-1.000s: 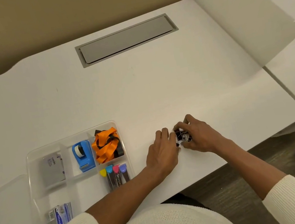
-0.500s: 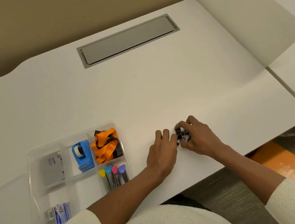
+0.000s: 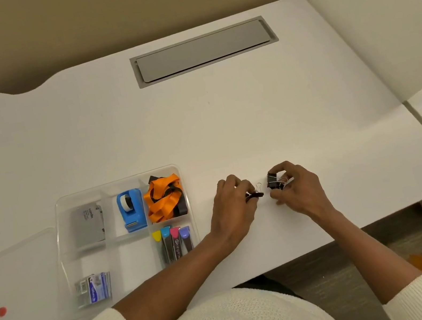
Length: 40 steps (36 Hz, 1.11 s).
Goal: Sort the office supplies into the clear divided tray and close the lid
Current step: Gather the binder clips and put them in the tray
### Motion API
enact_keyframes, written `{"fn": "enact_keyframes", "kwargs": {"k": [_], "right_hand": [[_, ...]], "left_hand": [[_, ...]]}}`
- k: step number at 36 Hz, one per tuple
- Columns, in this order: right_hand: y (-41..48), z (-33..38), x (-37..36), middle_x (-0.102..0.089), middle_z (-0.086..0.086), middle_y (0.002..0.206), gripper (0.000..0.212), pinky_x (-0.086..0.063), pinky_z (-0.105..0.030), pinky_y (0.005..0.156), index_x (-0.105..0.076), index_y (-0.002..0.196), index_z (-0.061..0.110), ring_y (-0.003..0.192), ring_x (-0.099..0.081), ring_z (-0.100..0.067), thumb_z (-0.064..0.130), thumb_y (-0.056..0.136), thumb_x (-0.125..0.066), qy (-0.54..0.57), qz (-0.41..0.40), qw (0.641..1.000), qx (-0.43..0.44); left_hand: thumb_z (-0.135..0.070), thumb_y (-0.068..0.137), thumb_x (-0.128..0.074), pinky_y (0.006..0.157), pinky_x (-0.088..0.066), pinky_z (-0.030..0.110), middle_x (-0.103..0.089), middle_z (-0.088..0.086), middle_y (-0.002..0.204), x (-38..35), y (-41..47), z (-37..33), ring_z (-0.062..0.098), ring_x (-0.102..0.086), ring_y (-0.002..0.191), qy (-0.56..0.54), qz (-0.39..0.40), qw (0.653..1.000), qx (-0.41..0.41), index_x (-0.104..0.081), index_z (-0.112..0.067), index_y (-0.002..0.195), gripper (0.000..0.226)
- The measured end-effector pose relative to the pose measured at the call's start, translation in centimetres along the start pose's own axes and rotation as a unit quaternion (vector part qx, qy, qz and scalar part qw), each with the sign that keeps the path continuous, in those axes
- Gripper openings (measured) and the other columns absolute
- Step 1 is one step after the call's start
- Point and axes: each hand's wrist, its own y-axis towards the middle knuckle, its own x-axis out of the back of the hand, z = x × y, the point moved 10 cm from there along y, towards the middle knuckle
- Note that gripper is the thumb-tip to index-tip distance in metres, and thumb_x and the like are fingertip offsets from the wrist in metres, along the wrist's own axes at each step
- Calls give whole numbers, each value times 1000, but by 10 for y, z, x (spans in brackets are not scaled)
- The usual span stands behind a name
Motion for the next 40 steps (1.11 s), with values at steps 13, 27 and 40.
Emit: {"fn": "enact_keyframes", "kwargs": {"k": [13, 27, 40], "right_hand": [[-27, 74, -19, -68, 0, 91, 47, -66, -46, 69, -73, 109, 37, 68, -75, -20, 11, 72, -85, 161, 57, 985, 30], [-91, 228, -163, -70, 15, 96, 52, -59, -20, 66, -66, 112, 42, 80, -67, -12, 21, 69, -86, 79, 221, 954, 186], [-113, 261, -226, -58, 1, 116, 55, -53, -26, 80, -59, 126, 33, 96, -57, -13, 34, 76, -82, -110, 188, 948, 231]], "left_hand": [[-18, 88, -81, 78, -53, 23, -65, -3, 101, 136, -55, 18, 12, -60, 97, -103, -124, 986, 52, -77, -15, 102, 15], [-13, 80, -88, 71, -57, 25, -63, -2, 97, 188, -166, 149, 14, -59, 91, 49, -108, 986, 117, -76, -15, 98, 21], [-36, 100, -61, 85, -51, 32, -61, 1, 122, 152, -165, 166, 17, -51, 116, 150, 67, 983, 79, -65, -17, 123, 30]]}}
